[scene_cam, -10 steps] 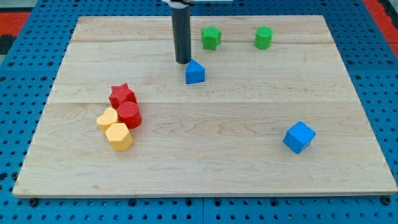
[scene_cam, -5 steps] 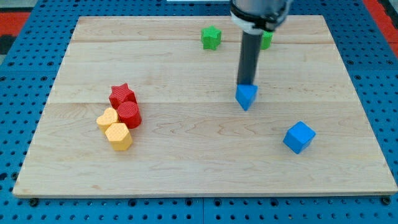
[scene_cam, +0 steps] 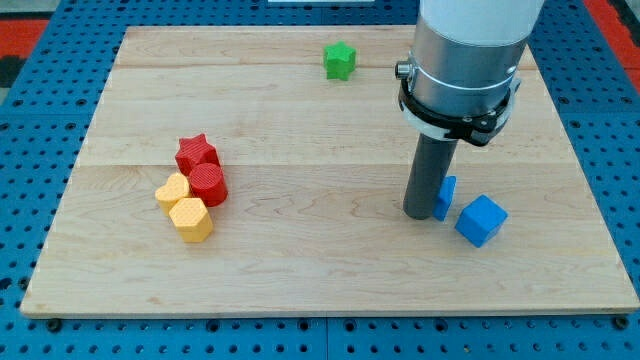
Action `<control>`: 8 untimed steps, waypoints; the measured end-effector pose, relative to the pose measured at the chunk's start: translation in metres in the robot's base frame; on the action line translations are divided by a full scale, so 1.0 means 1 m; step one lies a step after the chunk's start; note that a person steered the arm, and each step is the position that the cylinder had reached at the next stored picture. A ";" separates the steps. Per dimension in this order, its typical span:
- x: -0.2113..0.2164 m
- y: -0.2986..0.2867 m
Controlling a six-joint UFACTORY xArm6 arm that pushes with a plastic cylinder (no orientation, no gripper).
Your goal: Move the blue triangle to the left side of the blue cube
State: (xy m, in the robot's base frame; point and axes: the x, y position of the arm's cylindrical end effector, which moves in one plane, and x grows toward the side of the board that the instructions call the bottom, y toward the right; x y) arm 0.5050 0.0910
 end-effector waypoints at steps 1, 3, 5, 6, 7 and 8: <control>-0.034 -0.052; -0.042 0.023; -0.014 0.043; -0.018 0.030; -0.018 0.030; -0.018 0.029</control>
